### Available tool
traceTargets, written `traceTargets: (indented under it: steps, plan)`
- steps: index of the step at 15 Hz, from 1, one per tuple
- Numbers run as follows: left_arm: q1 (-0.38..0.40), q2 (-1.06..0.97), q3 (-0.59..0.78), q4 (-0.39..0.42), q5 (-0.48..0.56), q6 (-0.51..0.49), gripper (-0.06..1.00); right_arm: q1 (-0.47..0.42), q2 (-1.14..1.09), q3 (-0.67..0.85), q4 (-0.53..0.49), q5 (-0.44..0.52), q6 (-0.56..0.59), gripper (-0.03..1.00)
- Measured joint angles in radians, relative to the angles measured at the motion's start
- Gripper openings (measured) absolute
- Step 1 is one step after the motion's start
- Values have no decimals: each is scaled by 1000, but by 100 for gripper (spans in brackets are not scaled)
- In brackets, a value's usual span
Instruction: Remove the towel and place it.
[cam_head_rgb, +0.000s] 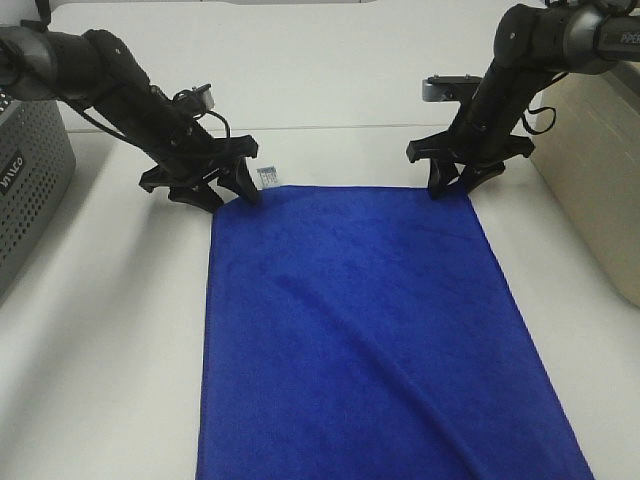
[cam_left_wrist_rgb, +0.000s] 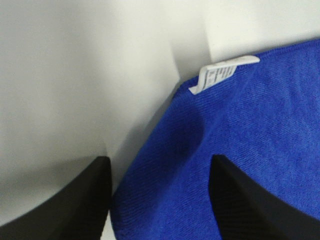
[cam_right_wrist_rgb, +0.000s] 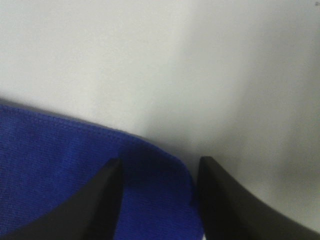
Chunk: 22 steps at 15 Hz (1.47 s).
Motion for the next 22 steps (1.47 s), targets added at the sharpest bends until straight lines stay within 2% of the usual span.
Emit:
traceTargets:
  steps: [2,4,5,6,10,14,17,20,22]
  plan:
    - [0,8,0,-5,1,15,36,0,2,0,11,0,12,30]
    - [0,10,0,-8,-1,65,14,0,7,-2,30,6,13,6]
    - [0,10,0,-8,-10,93,4,0,8,-9,31,12,13,2]
    - [0,10,0,-8,-34,118,0,0,10,-21,31,22,12,2]
    - [0,12,-69,8,-54,171,0,0,33,-90,28,54,11,2]
    - [0,12,-204,117,-53,182,0,0,33,-198,27,19,-11,2]
    - [0,12,-260,175,-99,183,0,0,33,-277,27,-56,-42,2]
    - [0,13,-270,180,-212,215,0,0,36,-282,26,-160,-97,2]
    - [0,28,-271,180,-281,250,0,0,44,-282,26,-264,-119,2]
